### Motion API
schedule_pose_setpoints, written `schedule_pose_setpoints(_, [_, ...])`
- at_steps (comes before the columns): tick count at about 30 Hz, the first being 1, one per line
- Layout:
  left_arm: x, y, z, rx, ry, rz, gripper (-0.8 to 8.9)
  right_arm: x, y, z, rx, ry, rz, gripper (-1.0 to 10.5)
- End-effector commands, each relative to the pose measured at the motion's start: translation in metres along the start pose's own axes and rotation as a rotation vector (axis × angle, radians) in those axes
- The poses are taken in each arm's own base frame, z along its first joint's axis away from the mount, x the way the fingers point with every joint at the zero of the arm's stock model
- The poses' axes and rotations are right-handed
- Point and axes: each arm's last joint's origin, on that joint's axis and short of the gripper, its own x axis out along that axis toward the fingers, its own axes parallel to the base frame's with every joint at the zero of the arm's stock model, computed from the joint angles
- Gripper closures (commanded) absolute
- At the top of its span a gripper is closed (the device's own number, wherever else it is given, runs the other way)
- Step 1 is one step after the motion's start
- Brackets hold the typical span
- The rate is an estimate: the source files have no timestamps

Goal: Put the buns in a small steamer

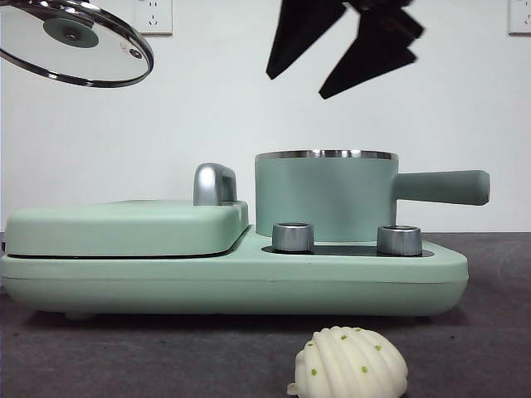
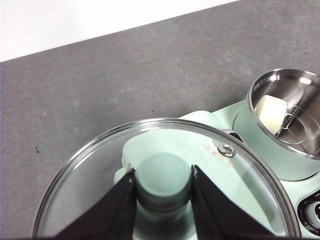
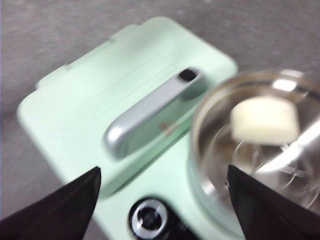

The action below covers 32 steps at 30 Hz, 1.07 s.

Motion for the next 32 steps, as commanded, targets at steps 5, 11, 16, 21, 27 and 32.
schedule_pose_setpoints(5, [-0.003,-0.001,0.007,0.012,-0.044,-0.003,8.03,-0.012,0.023,-0.054,-0.022,0.013,0.087,5.5])
schedule_pose_setpoints(11, [-0.003,-0.001,0.007,0.012,-0.044,-0.003,8.03,-0.006,0.043,-0.082,-0.138,0.088,0.212,5.5])
schedule_pose_setpoints(16, [-0.003,-0.001,0.007,0.012,-0.044,-0.003,8.03,0.005,0.058,-0.100,-0.190,0.181,0.241,5.5])
schedule_pose_setpoints(21, [-0.003,-0.001,0.007,0.012,-0.044,-0.003,8.03,0.018,0.068,-0.113,-0.263,0.254,0.197,5.5])
schedule_pose_setpoints(27, [-0.003,-0.001,0.007,0.012,-0.044,-0.003,8.03,0.035,0.071,-0.125,-0.278,0.351,0.178,5.5])
schedule_pose_setpoints(32, [-0.003,-0.001,0.007,0.013,-0.044,-0.003,8.03,0.050,0.070,-0.136,-0.279,0.434,0.155,5.5])
